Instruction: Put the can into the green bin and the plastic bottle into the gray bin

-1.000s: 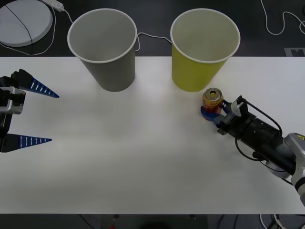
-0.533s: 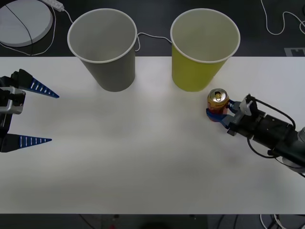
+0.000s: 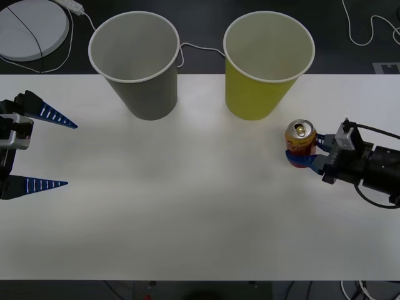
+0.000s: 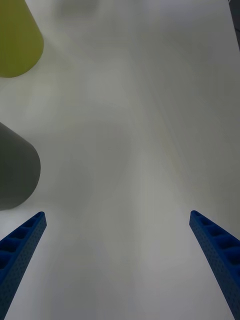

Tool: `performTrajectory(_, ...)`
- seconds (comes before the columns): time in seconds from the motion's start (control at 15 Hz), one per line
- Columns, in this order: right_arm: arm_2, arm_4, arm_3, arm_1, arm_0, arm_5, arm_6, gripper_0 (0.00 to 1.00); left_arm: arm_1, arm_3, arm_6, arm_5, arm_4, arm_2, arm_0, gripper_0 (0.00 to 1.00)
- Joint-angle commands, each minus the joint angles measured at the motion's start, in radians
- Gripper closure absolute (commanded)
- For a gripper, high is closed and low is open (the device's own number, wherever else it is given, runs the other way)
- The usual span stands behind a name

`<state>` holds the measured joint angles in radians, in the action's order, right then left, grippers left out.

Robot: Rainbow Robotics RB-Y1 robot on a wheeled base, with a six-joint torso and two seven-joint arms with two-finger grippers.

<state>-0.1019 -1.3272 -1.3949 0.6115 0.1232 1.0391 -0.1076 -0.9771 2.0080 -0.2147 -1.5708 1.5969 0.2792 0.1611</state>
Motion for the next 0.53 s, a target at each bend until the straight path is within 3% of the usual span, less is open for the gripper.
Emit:
performTrajectory(0.07,-0.052,-0.116,-0.154,0.024,-0.054,0.029,0.167,1.0,0.0,0.0,0.0,0.0,0.0,0.0,0.0,0.0)
performTrajectory(0.53,-0.222,-0.394,-0.503,0.08,-0.069,0.288,0.658,1.0,0.0,0.0,0.0,0.0,0.0,0.0,0.0,0.0)
